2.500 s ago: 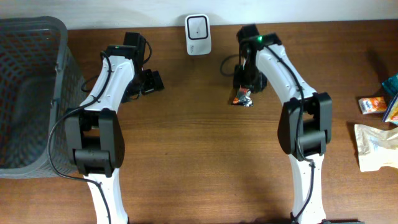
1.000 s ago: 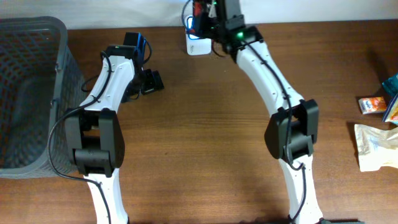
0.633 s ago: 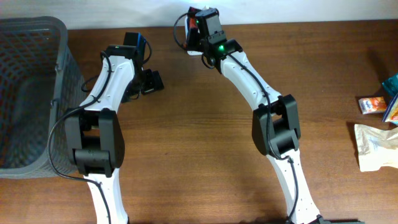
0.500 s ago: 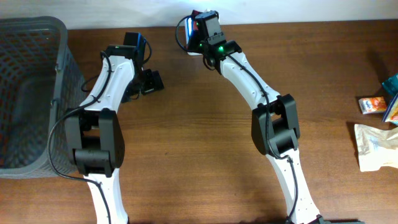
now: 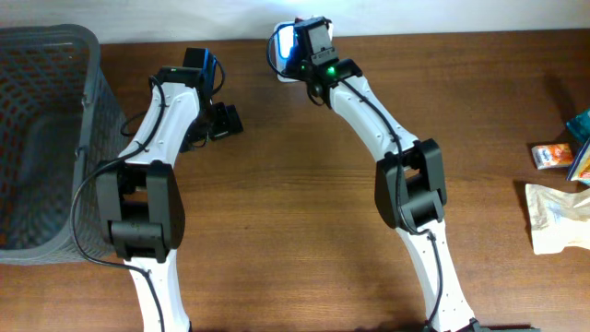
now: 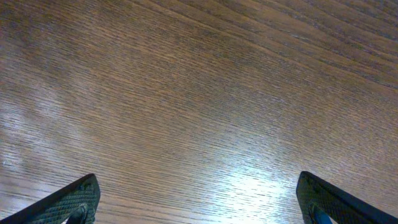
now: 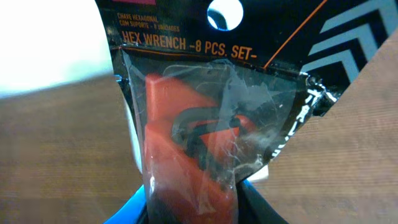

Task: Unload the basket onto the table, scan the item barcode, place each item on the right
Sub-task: 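Raise the packet barcode up to the white scanner with the right gripper, then carry the packet to the right table edge and release it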

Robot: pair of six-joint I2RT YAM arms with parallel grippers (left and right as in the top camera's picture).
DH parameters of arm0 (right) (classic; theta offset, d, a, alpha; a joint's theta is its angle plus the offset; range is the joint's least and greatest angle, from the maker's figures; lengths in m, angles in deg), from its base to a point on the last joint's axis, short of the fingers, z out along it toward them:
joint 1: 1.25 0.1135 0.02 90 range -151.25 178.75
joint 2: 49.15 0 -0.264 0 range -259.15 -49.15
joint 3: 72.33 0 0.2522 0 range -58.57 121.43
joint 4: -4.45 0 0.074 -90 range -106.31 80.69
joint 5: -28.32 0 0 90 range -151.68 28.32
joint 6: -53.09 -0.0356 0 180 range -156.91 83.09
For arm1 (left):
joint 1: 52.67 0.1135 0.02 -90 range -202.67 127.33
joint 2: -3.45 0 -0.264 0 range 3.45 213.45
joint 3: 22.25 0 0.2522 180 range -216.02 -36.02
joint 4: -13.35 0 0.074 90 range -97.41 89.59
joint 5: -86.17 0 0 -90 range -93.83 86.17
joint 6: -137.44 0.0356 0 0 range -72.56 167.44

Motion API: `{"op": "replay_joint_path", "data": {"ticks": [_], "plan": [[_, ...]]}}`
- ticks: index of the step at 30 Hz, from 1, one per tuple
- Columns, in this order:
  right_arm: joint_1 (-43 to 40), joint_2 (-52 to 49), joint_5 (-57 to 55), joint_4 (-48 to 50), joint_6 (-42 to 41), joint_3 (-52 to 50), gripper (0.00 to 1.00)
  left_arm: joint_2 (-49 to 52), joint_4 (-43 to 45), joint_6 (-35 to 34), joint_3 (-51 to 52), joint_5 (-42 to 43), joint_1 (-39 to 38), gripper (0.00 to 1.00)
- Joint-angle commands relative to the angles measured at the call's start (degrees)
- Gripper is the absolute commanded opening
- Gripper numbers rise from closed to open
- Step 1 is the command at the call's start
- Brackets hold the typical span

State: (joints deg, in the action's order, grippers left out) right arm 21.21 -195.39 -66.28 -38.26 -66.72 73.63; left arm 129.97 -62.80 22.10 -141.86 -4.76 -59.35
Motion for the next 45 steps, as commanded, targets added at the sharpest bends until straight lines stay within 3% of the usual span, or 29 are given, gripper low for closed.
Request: {"op": "replay_joint_path", "data": {"ticks": [1, 9, 11, 17, 25, 29, 33, 36, 41, 45], "plan": [[-3.26, 8.44, 0.00, -5.53, -0.11, 3.67, 0.30, -1.70, -0.04, 0.13, 0.24, -0.39, -0.20, 0.99], [-16.50, 20.24, -0.59, -30.40, -2.25, 5.92, 0.29, -1.70, -0.07, 0.13, 0.24, -0.39, -0.20, 0.99], [-23.58, 20.79, -0.61, -39.39, -2.23, 5.92, 0.29, -1.70, -0.04, 0.13, 0.24, -0.39, -0.24, 0.99], [-37.57, 19.23, -1.36, -53.09, -2.19, 4.02, 0.31, -1.70, -0.04, 0.13, 0.24, -0.39, -0.24, 0.99], [-52.24, 19.21, -2.16, -54.49, -2.21, -4.39, 0.31, -1.70, -0.07, 0.13, 0.24, -0.39, -0.28, 0.99], [-57.68, 19.21, -2.14, -51.98, -2.21, -8.20, 0.38, -1.70, -0.04, 0.13, 0.24, -0.39, -0.31, 0.99], [-60.85, 19.19, -2.16, -50.97, -2.21, -9.92, 0.40, -1.70, -0.07, 0.13, 0.24, -0.39, -0.31, 0.99], [-62.58, 19.19, -2.14, -50.97, -2.21, -10.08, 0.55, -1.70, -0.07, 0.13, 0.24, -0.39, -0.31, 0.99], [-62.49, 19.21, 0.22, -51.98, -1.53, -10.05, 0.57, -1.70, -0.07, 0.13, 0.24, -0.39, -0.31, 0.99], [-62.12, 19.87, 9.62, -52.24, 3.43, -9.60, 0.57, -1.70, -0.07, 0.13, 0.24, -0.39, -0.31, 0.99]]}}
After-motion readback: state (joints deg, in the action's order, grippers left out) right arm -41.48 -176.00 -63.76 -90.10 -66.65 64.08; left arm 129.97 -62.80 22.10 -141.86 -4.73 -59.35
